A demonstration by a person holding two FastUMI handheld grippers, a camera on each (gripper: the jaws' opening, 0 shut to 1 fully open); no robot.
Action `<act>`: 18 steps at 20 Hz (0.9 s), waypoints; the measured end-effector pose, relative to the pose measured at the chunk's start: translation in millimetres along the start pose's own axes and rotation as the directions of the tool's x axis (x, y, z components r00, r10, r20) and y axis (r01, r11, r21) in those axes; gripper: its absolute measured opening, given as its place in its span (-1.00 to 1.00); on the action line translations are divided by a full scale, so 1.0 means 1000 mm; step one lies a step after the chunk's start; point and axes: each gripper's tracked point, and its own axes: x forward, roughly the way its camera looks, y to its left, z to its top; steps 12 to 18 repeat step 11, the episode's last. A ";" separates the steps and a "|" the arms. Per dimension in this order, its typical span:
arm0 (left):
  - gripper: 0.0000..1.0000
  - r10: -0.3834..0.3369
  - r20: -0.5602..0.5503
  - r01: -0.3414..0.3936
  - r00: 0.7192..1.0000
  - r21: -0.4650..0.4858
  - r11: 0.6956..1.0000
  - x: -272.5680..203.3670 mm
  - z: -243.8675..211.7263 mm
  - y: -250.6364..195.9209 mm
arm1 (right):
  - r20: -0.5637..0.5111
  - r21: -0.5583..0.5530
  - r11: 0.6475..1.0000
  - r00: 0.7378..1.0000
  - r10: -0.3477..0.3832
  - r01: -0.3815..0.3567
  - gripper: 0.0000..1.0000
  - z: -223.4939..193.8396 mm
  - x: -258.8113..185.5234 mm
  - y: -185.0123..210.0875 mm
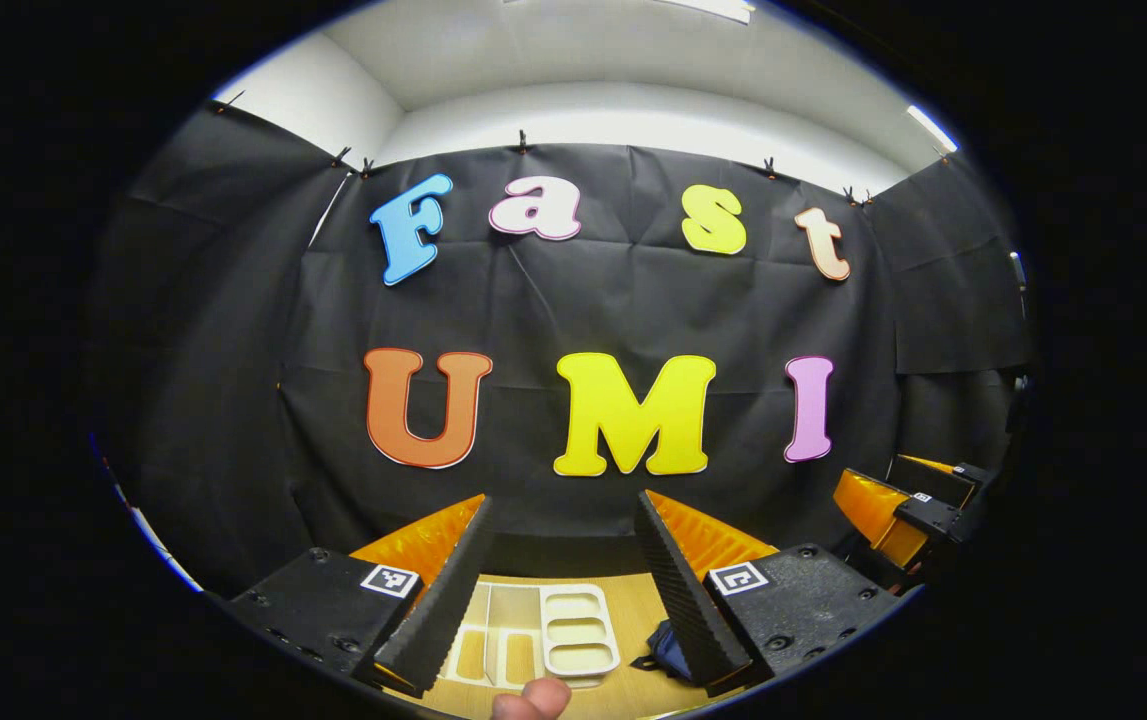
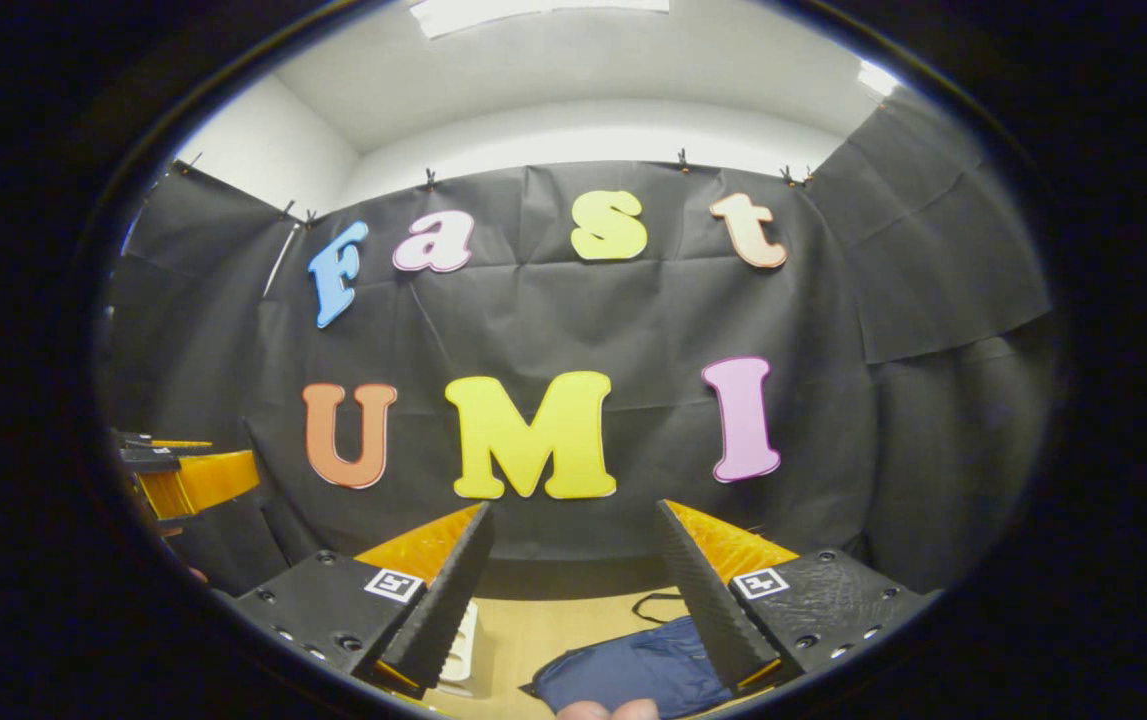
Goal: Open the schoolbag, grab two books from the bookshelf and put them into the schoolbag.
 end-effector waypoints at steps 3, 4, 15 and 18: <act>0.80 -0.003 -0.005 0.003 1.000 -0.007 1.000 -0.002 0.001 -0.001 | 0.003 -0.001 1.000 1.000 -0.001 0.001 0.92 0.001 -0.003 -0.001; 0.80 -0.004 -0.009 0.004 1.000 -0.009 1.000 -0.002 0.000 0.000 | 0.006 0.000 1.000 1.000 -0.004 0.004 0.92 0.001 -0.005 -0.002; 0.80 -0.007 -0.022 0.007 1.000 0.004 1.000 -0.005 0.002 0.001 | -0.007 0.010 1.000 1.000 -0.012 0.012 0.93 -0.003 -0.005 -0.008; 0.80 -0.007 -0.022 0.007 1.000 0.004 1.000 -0.005 0.002 0.001 | -0.007 0.010 1.000 1.000 -0.012 0.012 0.93 -0.003 -0.005 -0.008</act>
